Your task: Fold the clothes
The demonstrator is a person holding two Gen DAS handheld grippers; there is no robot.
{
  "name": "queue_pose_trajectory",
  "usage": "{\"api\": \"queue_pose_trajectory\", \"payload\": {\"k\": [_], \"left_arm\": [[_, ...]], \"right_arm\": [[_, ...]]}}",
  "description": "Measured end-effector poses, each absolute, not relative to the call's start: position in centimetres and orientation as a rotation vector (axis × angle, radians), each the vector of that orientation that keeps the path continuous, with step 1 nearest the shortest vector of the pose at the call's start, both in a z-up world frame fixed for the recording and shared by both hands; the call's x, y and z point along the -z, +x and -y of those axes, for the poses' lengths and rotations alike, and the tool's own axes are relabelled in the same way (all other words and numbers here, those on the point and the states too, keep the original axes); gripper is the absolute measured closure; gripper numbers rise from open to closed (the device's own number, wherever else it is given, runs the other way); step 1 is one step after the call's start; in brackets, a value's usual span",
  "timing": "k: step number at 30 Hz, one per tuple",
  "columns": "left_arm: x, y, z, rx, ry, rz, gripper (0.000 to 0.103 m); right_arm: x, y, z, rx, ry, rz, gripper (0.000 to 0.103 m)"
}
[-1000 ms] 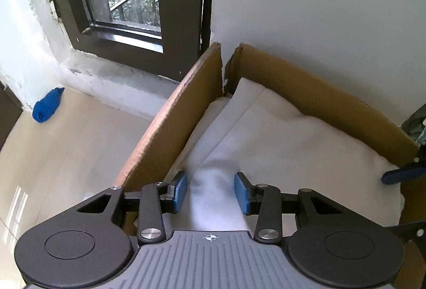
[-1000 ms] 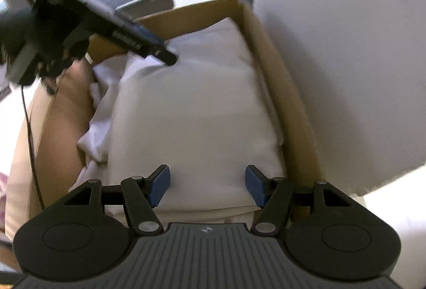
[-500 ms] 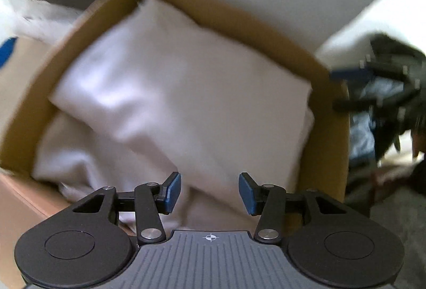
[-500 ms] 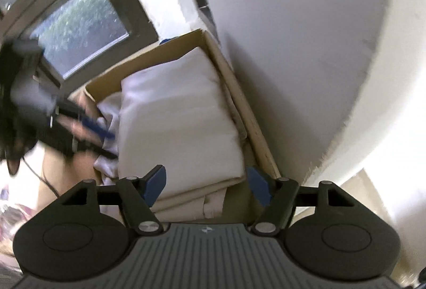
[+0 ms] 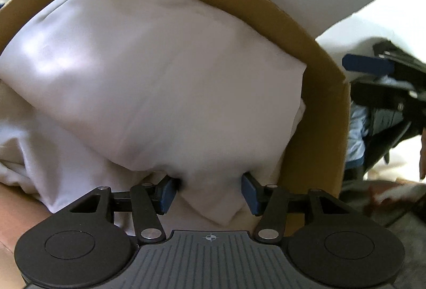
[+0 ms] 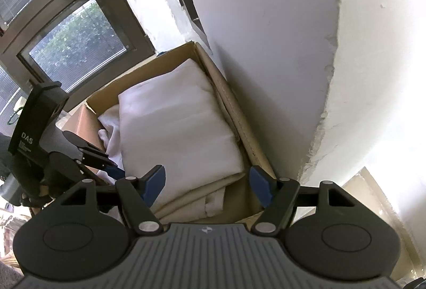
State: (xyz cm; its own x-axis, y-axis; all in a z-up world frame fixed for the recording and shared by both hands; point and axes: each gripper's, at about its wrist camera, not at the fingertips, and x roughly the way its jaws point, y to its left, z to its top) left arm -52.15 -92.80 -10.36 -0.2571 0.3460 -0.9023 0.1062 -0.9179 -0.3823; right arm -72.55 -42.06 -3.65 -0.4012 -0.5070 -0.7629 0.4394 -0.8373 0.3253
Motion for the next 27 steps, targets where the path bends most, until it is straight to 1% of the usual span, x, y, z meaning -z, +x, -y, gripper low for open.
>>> {"api": "queue_pose_trajectory", "payload": {"k": [5,7,9,10,13,15,17,19,25,27], "left_arm": [[8.4,-51.4,92.6,-2.329,-1.829,0.564,0.044],[6.2,-51.0,92.4,-2.39,-1.815,0.532,0.041],[4.0,-50.5,92.2,-2.45,-1.799,0.498,0.035],[2.8,-50.3,92.1,-2.481,-1.791,0.481,0.034],[-0.5,-49.6,91.8,-2.571,-1.763,0.427,0.025],[-2.5,-49.2,91.3,-2.638,-1.743,0.404,0.015],[-3.7,-48.8,89.8,-2.732,-1.72,0.427,0.014],[-4.8,-48.3,88.2,-2.826,-1.693,0.449,0.013],[-8.3,-47.0,83.6,-3.109,-1.589,0.52,0.01],[-9.5,-46.6,82.1,-3.204,-1.545,0.545,0.006]], "right_arm": [[2.9,-72.4,41.7,2.227,1.219,0.062,0.024],[2.5,-72.3,41.7,2.214,1.197,0.034,0.022],[2.0,-72.2,41.8,2.195,1.169,0.004,0.019],[1.7,-72.1,41.8,2.184,1.155,-0.012,0.018],[0.9,-71.9,41.9,2.138,1.115,-0.046,0.014],[0.4,-71.9,41.9,2.101,1.097,-0.058,0.012],[-0.2,-71.9,42.0,2.051,1.073,-0.074,0.008],[-0.8,-71.9,41.9,1.999,1.044,-0.093,0.001],[-2.5,-71.8,41.2,1.859,0.957,-0.178,0.001],[-3.0,-71.8,40.7,1.821,0.934,-0.215,0.001]]}}
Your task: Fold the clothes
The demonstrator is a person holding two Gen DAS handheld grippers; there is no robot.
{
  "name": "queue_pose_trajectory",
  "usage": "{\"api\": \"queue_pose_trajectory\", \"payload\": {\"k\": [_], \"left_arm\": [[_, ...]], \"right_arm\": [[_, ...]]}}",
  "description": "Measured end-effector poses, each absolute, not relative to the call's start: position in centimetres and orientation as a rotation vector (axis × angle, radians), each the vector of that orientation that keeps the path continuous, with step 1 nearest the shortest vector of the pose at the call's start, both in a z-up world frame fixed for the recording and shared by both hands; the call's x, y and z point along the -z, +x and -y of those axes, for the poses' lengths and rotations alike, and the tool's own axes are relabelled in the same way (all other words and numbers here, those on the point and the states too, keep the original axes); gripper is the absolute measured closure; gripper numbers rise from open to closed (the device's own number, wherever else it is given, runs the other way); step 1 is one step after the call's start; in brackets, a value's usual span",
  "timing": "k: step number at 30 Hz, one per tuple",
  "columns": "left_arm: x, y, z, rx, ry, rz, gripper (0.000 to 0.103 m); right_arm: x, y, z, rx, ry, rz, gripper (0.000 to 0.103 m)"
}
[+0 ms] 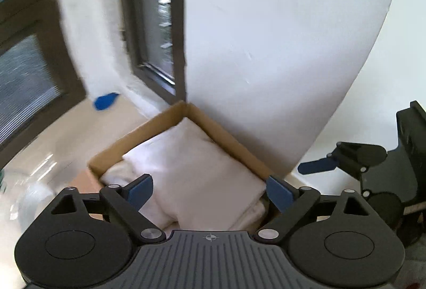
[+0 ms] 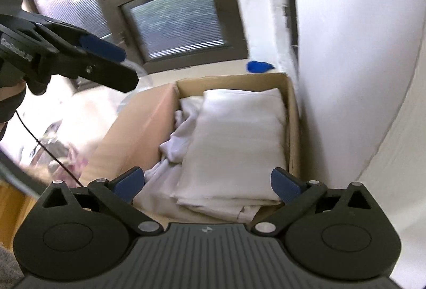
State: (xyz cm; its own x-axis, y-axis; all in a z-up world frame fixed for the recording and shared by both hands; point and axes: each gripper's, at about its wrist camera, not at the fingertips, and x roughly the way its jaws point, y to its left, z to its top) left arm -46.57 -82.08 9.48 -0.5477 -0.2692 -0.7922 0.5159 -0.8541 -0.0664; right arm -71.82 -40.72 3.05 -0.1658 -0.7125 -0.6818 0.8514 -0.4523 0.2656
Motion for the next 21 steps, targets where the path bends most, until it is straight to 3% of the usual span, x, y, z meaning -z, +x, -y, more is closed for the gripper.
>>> {"api": "queue_pose_trajectory", "payload": {"k": [5,14,21], "left_arm": [[-12.0,-45.6,78.2,2.291,0.952,-0.414,0.003],[-8.3,-44.2,71.7,2.047,0.742,-0.6,0.0],[-6.6,-42.4,68.1,1.794,0.598,-0.646,0.0]], "right_arm": [[-4.2,-71.9,39.2,1.772,0.871,-0.267,0.001],[-4.4,-71.8,36.3,1.669,0.818,-0.314,0.001],[-3.8,-71.3,35.0,1.606,0.802,-0.349,0.001]]}}
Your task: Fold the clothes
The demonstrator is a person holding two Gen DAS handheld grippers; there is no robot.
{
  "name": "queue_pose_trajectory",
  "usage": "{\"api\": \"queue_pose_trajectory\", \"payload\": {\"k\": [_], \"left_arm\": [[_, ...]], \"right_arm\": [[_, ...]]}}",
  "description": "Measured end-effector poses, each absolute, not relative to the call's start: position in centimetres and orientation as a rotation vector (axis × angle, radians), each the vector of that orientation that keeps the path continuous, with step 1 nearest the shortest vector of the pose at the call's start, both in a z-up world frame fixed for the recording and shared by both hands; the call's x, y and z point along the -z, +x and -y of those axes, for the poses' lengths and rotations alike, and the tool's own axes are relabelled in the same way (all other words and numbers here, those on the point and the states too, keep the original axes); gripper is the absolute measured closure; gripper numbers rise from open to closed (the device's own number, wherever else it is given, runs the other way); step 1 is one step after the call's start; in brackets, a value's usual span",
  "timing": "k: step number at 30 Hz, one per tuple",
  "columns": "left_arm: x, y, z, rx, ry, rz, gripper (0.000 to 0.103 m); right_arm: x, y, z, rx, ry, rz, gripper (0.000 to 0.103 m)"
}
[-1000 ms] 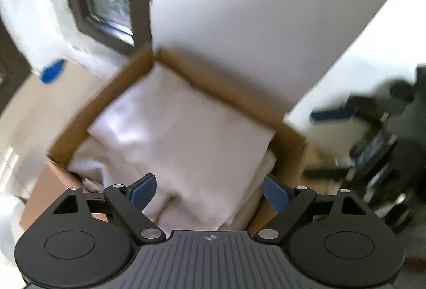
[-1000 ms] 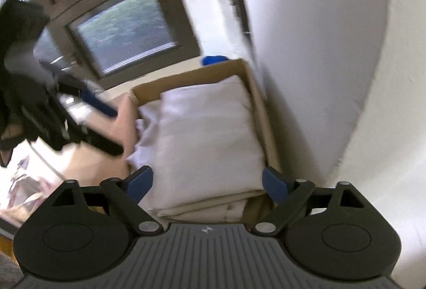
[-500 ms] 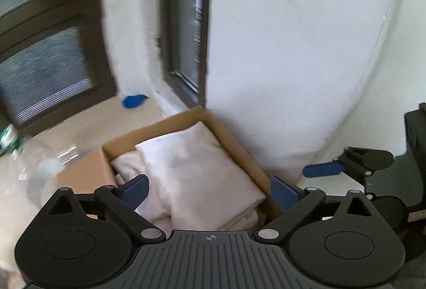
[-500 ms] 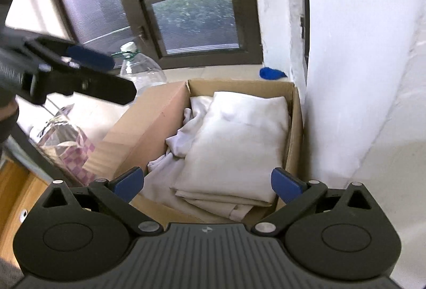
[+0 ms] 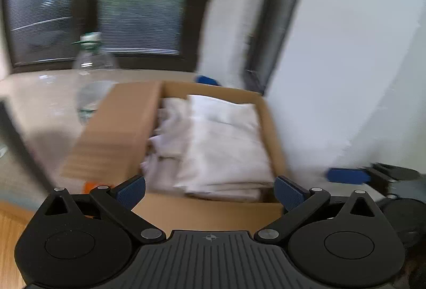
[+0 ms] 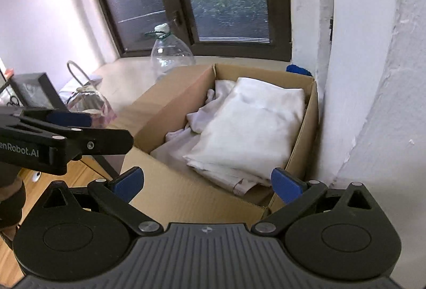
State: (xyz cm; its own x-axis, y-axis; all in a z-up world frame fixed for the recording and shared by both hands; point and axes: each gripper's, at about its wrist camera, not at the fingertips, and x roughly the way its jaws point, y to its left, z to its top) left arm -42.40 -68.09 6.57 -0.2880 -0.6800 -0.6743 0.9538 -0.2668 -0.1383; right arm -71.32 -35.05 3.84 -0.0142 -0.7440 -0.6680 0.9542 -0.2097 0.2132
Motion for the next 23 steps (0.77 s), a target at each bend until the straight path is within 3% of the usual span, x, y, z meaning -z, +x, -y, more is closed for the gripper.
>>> {"api": "queue_pose_trajectory", "payload": {"k": [23], "left_arm": [[-3.4,-38.7,63.6,1.477,0.595,-0.727,0.0]], "right_arm": [[-1.8,-69.8,37.0,1.619,0.827,-0.401,0.001]]}}
